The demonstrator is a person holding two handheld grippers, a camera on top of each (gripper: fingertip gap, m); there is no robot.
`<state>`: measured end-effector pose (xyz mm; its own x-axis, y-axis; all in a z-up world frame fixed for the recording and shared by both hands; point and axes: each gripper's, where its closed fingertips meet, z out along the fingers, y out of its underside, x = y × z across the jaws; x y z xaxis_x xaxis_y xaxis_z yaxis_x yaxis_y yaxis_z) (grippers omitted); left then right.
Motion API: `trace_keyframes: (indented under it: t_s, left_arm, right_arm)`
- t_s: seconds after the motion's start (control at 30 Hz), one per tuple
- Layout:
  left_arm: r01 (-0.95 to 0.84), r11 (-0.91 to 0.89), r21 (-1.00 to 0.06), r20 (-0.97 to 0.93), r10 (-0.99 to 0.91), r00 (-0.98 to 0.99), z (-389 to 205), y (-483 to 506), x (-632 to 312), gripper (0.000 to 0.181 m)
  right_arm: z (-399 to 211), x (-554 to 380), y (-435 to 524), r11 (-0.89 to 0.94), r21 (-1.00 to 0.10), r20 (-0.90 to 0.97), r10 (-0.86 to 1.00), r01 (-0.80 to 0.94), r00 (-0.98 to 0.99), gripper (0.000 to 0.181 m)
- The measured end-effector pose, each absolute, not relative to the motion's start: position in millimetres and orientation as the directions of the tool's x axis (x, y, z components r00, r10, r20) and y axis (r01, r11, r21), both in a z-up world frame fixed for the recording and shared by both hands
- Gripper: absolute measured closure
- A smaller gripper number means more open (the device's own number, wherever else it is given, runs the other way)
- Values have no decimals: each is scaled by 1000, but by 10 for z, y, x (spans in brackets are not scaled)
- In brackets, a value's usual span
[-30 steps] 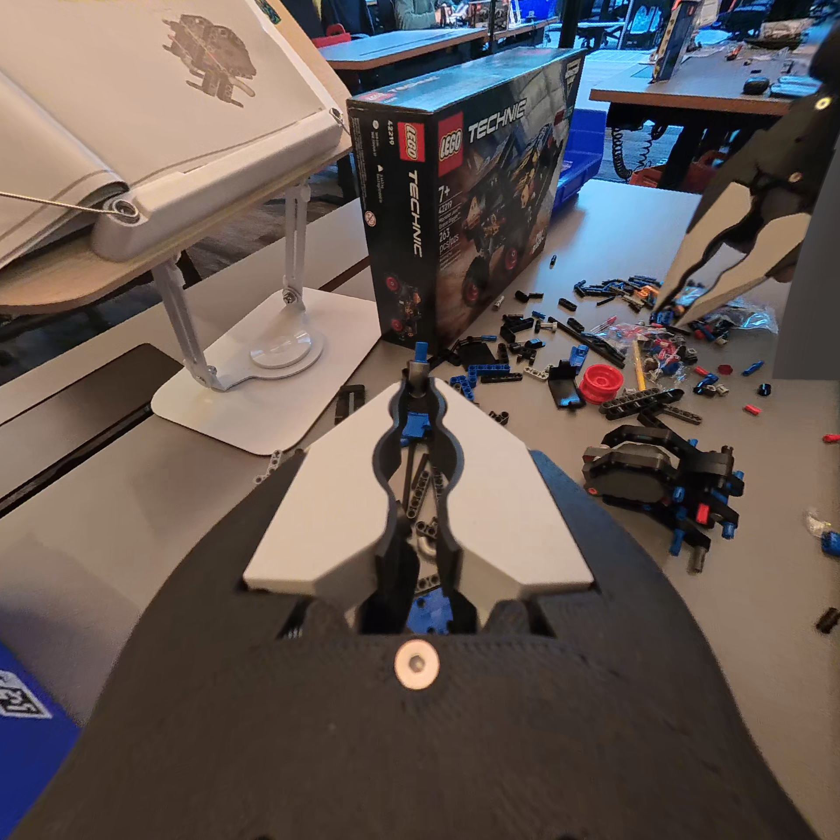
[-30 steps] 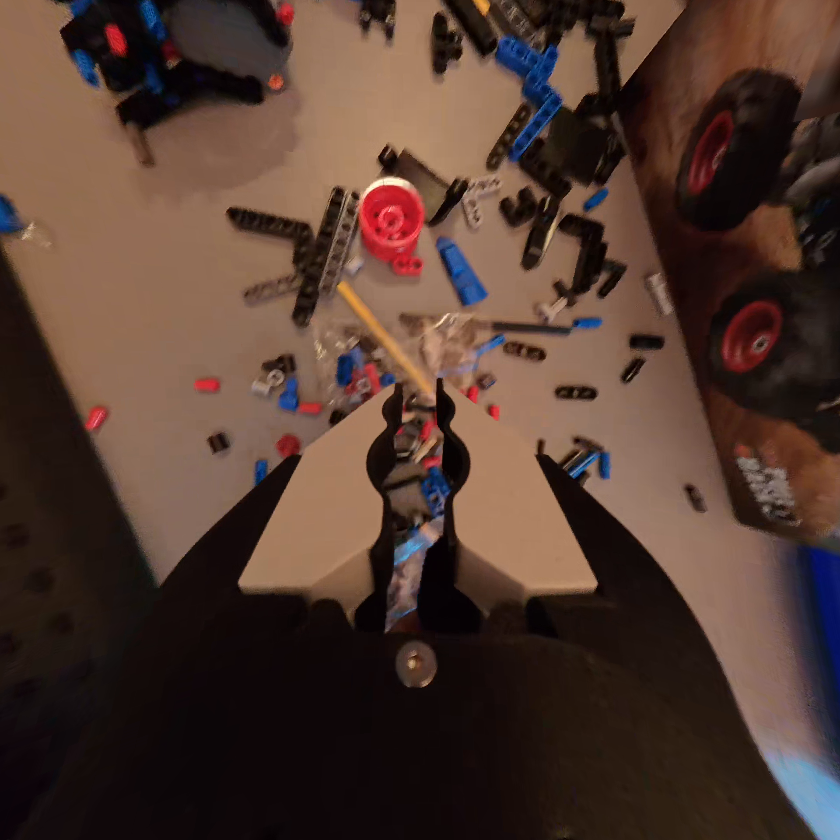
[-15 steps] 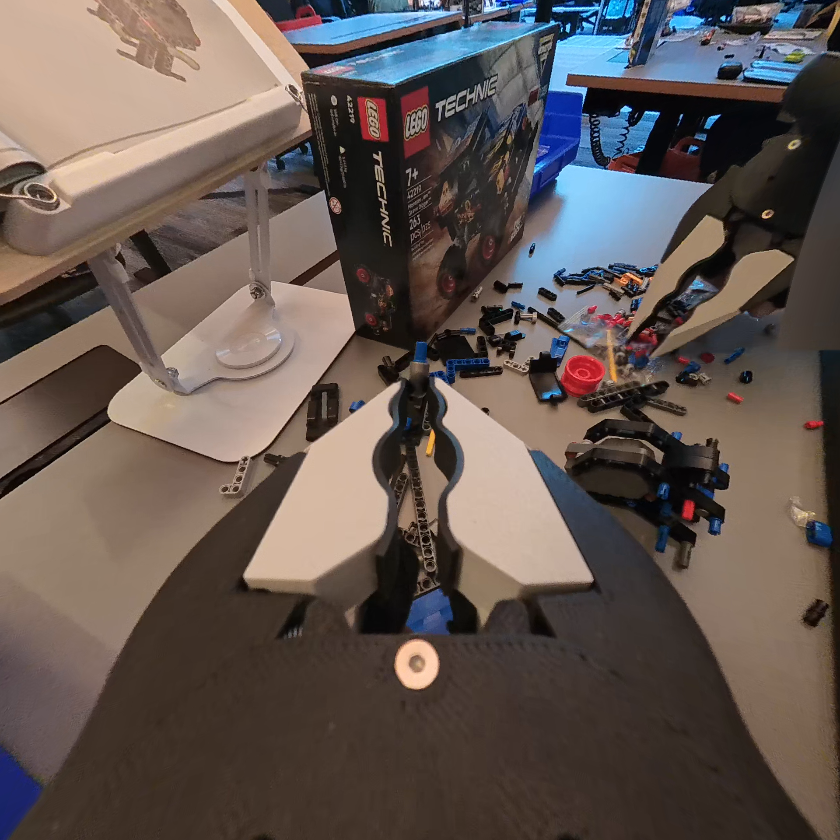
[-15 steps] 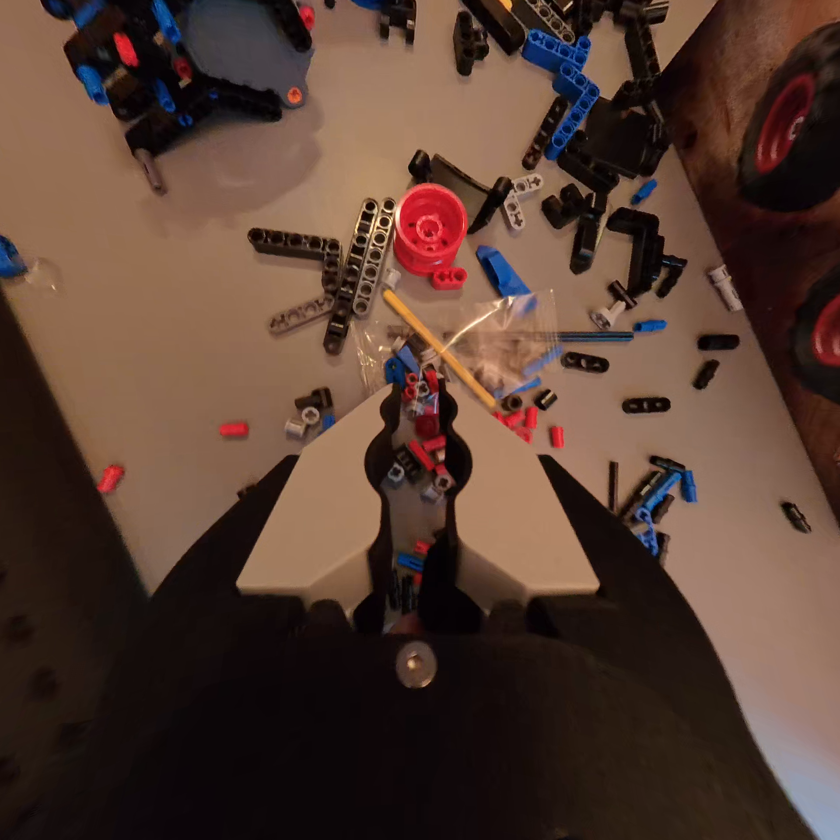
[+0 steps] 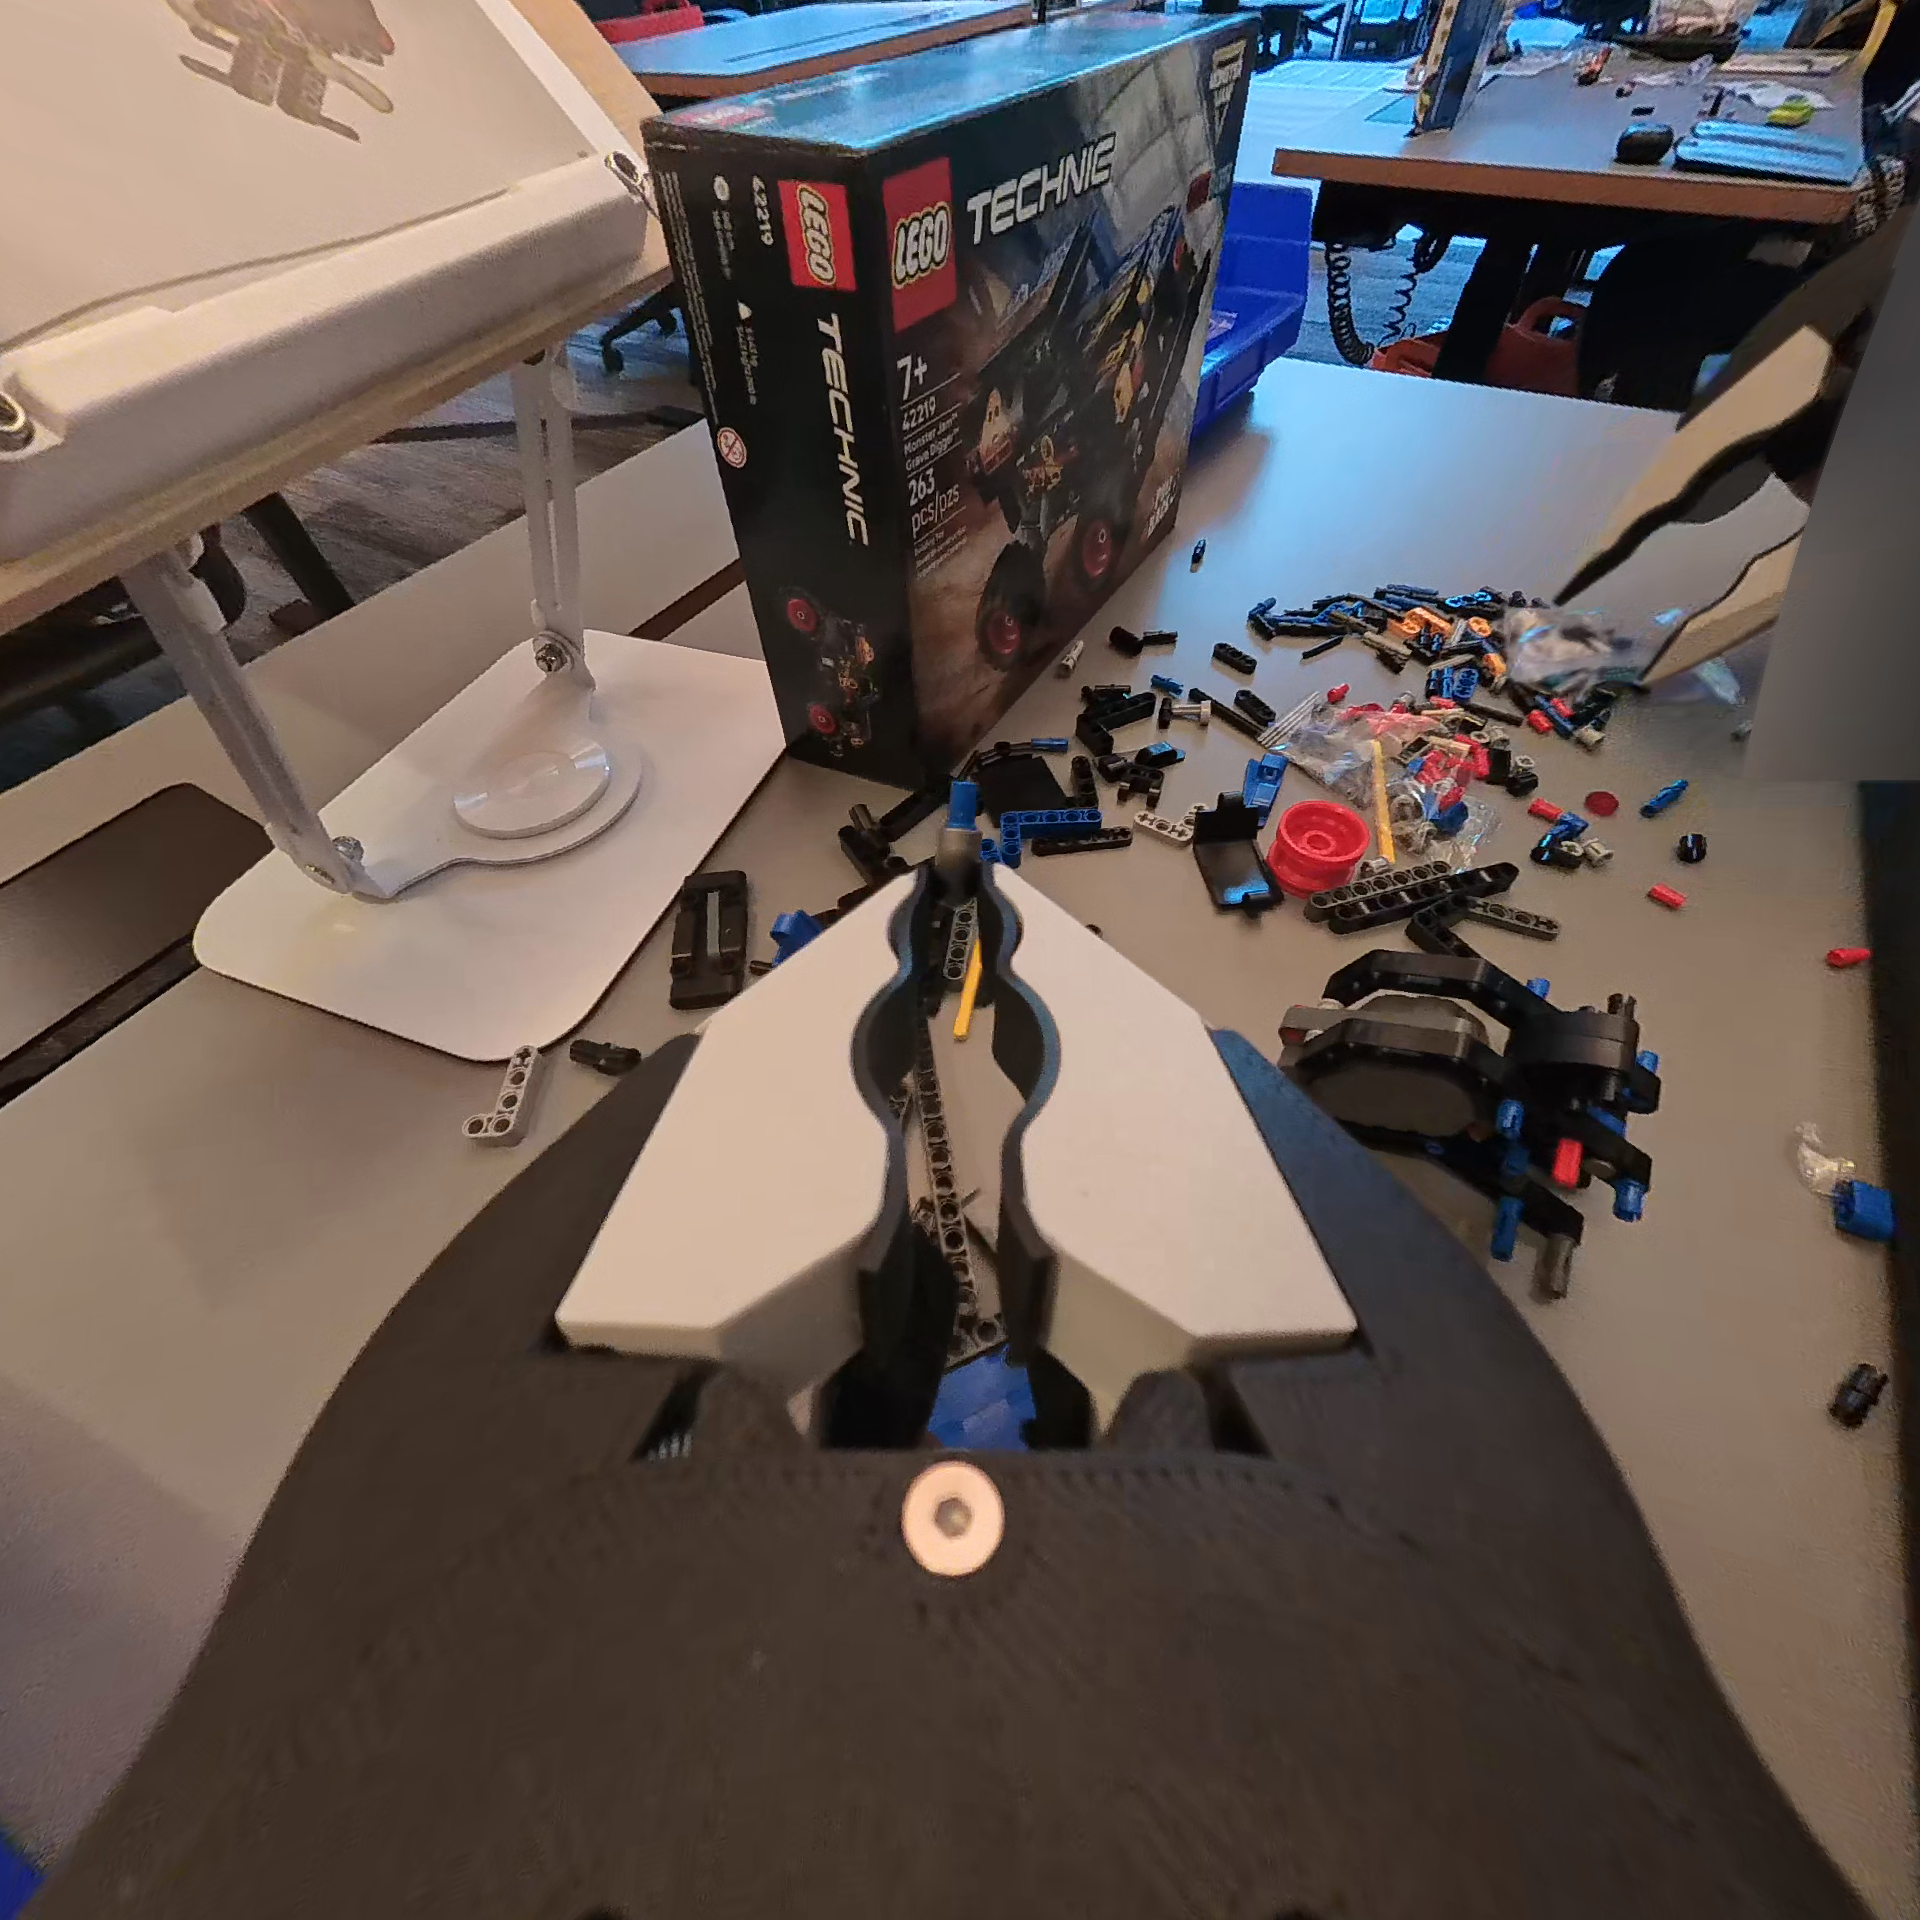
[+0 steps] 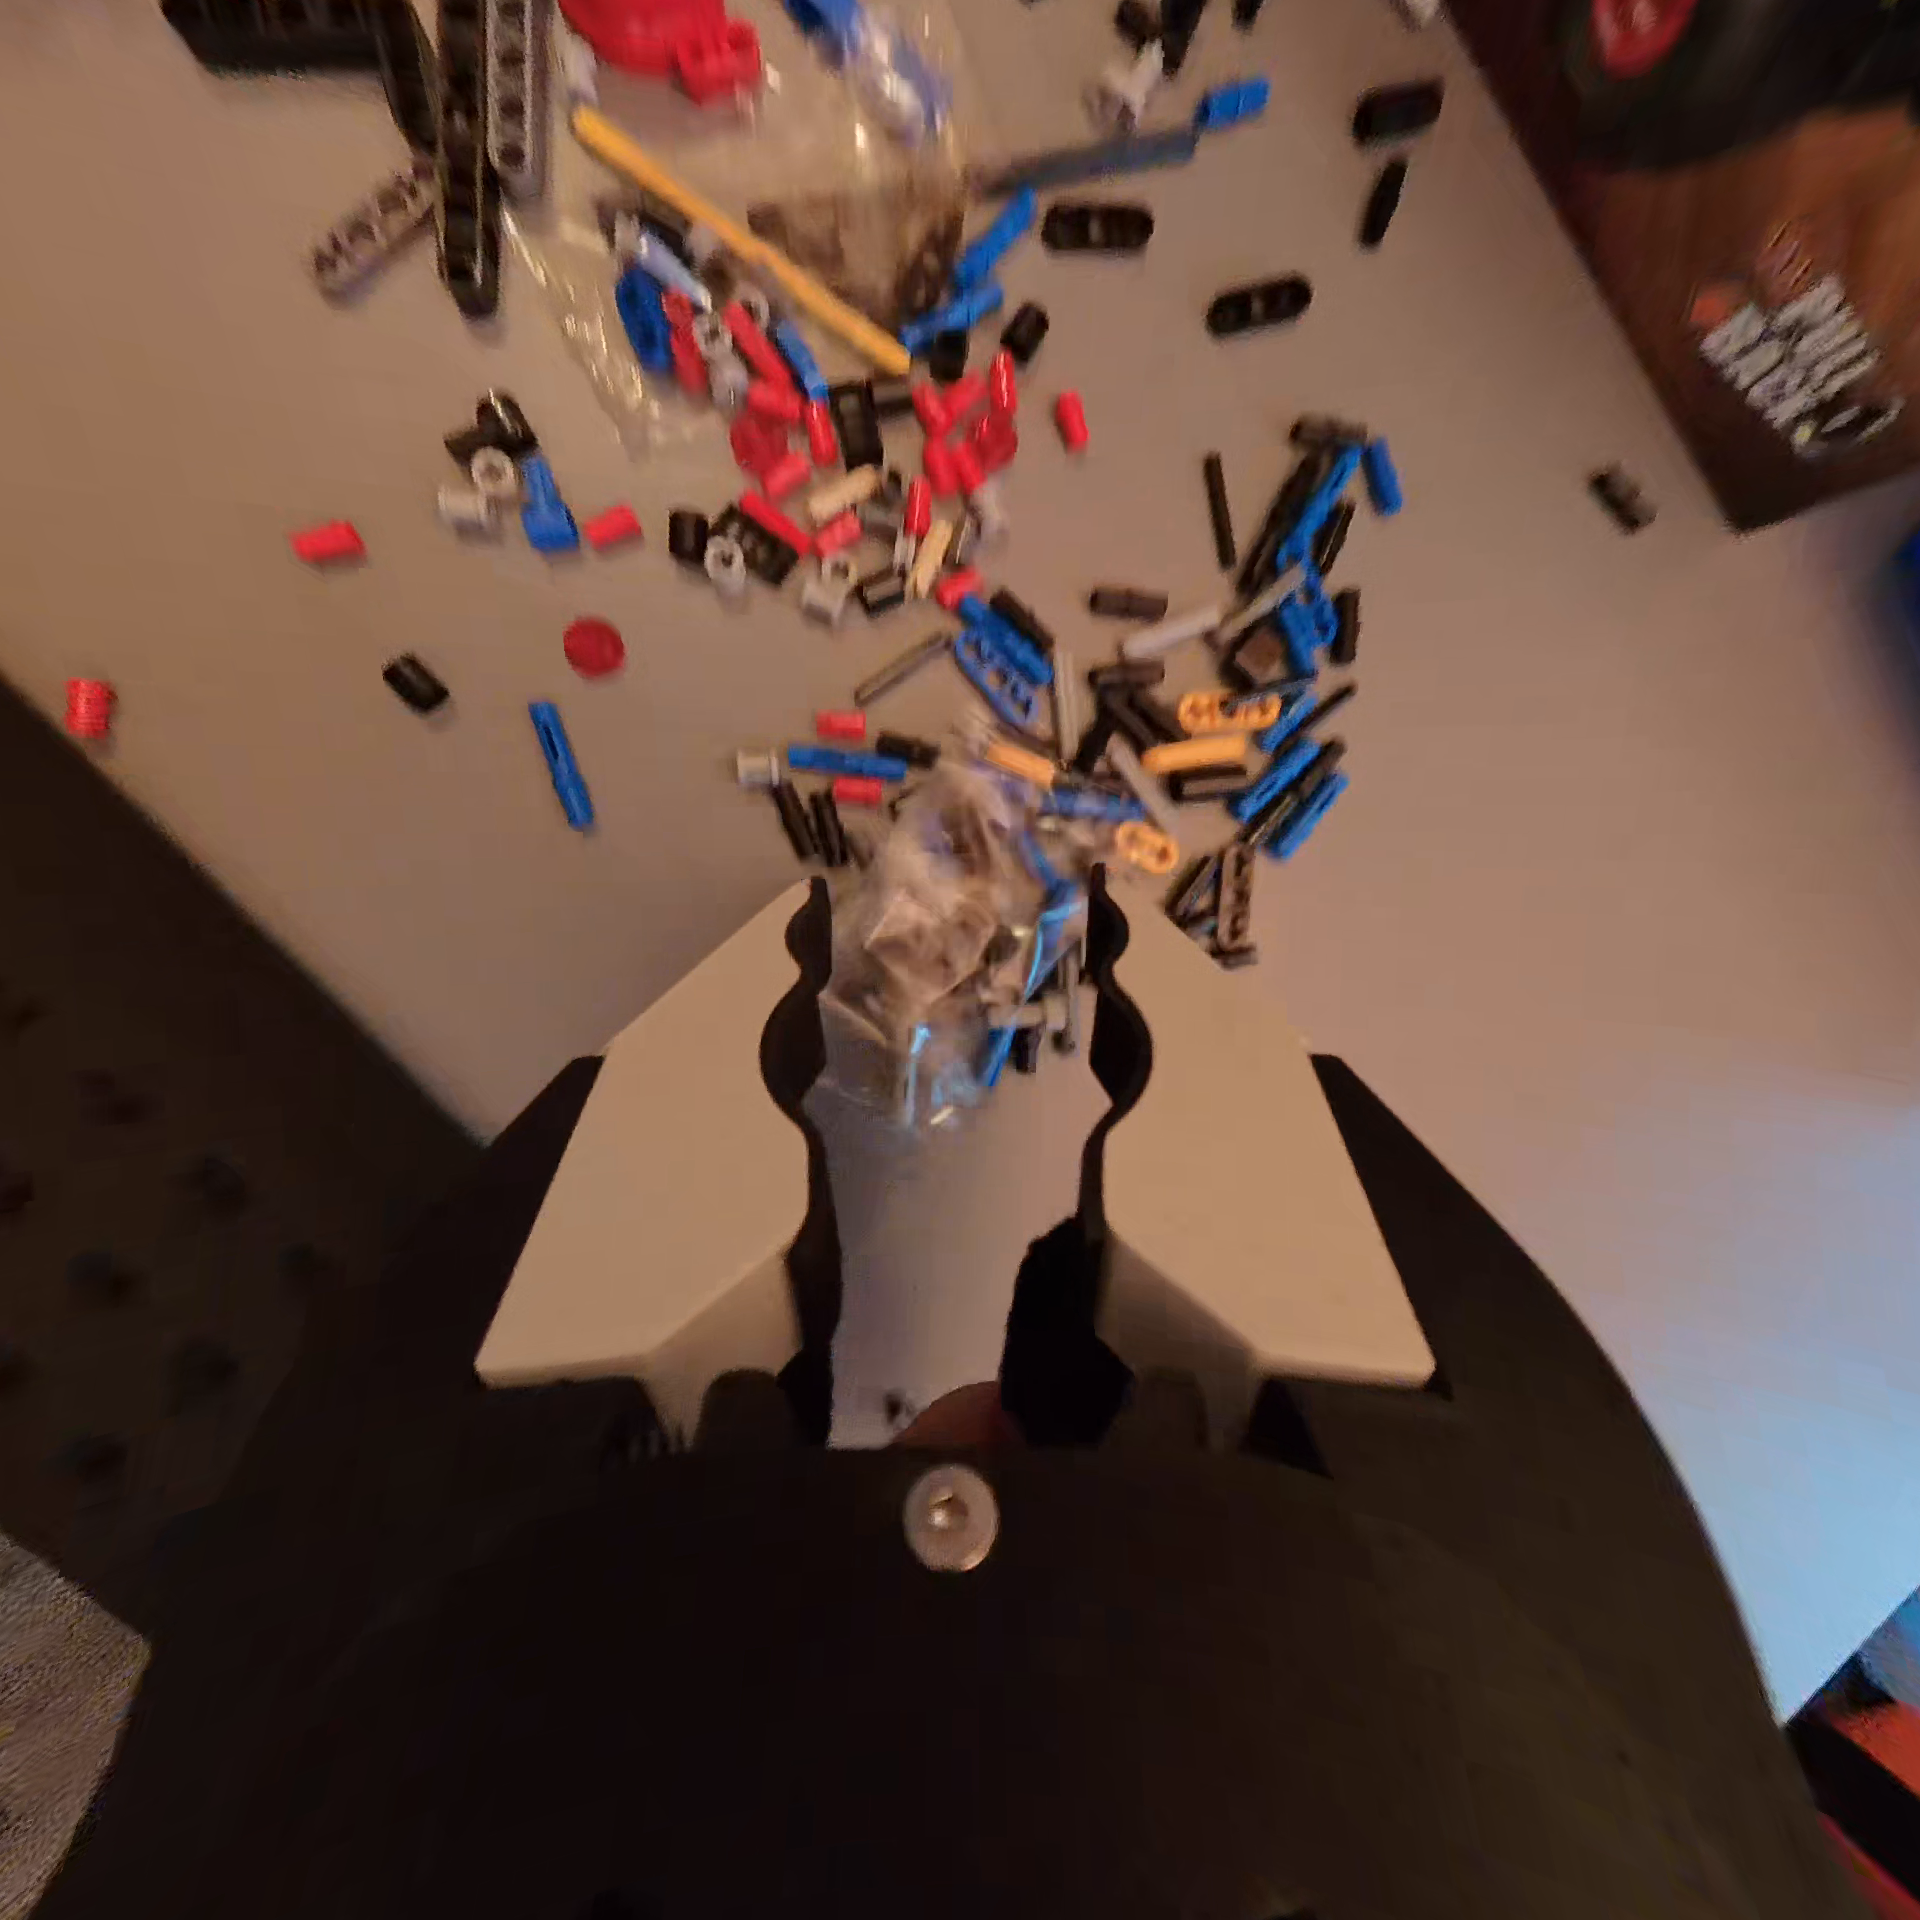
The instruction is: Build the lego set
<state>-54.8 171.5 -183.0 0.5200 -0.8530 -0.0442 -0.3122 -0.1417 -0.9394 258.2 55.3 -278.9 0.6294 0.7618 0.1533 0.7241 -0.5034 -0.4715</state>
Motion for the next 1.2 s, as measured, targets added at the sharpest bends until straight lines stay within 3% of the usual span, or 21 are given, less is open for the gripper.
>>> trace_keyframes:
  t_s: [0.23, 0.47, 0.63, 0.73, 0.87, 0.93, 1.03, 1.13, 1.2]
  left_arm:
    - [-322, -141, -936, -46, -859, 511, -1871, 1697, -492, 176]
    - [-327, -146, -934, -42, -862, 505, -1907, 1695, -457, 176]
    - [-324, -148, -934, -37, -864, 502, -1911, 1693, -441, 176]
    - [-326, -150, -933, -34, -867, 497, -1922, 1685, -416, 176]
    - [-333, -145, -932, -38, -872, 488, -1935, 1664, -378, 176]
    - [-336, -142, -931, -41, -875, 483, -1936, 1652, -363, 176]
    - [-344, -133, -930, -52, -876, 479, -1938, 1642, -355, 176]
    - [-340, -133, -931, -48, -878, 476, -1937, 1639, -349, 176]
    - [-343, -135, -930, -47, -879, 474, -1946, 1639, -344, 176]
  right_arm:
    - [-2892, 2779, 403, -559, -459, 136, 724, 691, 676, 143]
    - [-2818, 2916, 408, -571, -501, 150, 683, 651, 715, 178]
    - [-2815, 3075, 400, -594, -470, 180, 660, 653, 730, 178]
    - [-2687, 2862, 459, -523, -552, 155, 701, 650, 696, 171]
    - [-2595, 2694, 639, -427, -582, 222, 735, 692, 640, 170]
    - [-2602, 2512, 657, -401, -622, 157, 778, 673, 608, 171]
    - [-2739, 2619, 770, -407, -539, 239, 766, 738, 597, 169]
    - [-2678, 2779, 996, -423, -548, 318, 692, 722, 648, 169]
    - [-2614, 2940, 1126, -454, -550, 367, 622, 701, 692, 154]
